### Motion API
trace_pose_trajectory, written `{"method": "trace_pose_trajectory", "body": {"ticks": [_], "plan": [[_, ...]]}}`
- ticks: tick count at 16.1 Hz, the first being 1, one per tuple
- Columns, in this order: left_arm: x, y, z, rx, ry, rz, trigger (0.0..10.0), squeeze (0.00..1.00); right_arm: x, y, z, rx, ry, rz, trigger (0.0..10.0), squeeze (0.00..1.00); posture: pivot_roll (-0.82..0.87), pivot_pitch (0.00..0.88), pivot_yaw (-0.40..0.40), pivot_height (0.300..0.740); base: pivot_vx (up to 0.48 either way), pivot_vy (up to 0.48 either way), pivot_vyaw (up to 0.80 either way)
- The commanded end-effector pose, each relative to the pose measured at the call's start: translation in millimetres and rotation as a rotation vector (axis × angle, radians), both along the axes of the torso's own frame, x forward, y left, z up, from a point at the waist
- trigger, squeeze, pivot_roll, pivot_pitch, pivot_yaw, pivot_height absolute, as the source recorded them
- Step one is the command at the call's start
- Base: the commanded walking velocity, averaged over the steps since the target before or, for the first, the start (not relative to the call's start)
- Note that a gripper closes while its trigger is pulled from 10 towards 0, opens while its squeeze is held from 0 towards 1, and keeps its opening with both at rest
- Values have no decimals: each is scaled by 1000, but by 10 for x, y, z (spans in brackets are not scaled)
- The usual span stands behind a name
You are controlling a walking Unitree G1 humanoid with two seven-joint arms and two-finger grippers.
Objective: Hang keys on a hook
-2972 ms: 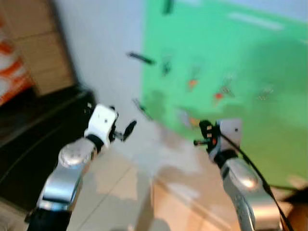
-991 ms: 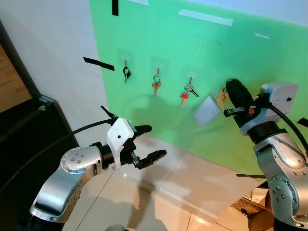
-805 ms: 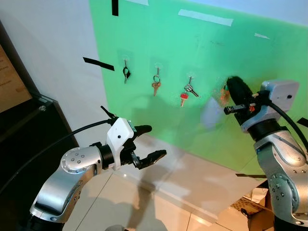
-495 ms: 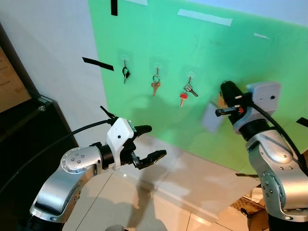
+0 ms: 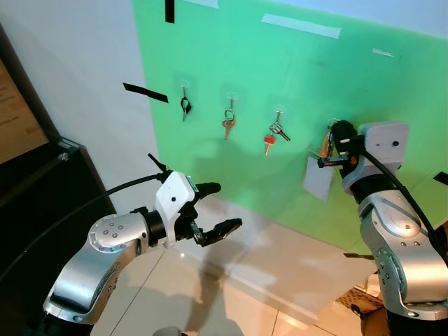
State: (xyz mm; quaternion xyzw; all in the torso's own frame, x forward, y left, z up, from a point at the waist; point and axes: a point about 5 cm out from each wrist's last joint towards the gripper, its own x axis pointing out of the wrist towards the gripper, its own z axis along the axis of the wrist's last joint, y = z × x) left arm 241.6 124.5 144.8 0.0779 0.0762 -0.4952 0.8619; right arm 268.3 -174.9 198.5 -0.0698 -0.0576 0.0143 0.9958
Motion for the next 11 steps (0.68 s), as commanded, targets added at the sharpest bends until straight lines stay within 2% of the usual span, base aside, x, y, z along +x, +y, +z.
{"method": "trace_pose_trajectory", "body": {"ticks": [1,4,11], "plan": [[-10,-26,37,9,-12,-15,10000,75,-3,-216,52,8,-32,-119,10000,0,-4,0,-52,740,0,0,0],[-8,-21,38,12,-10,-19,10000,78,-38,-249,-6,-5,-5,-119,10000,0,-6,0,-48,740,0,0,0],[10,-16,41,18,-15,-13,10000,71,-56,87,-126,-8,43,17,10000,0,2,0,-54,740,0,0,0]]}}
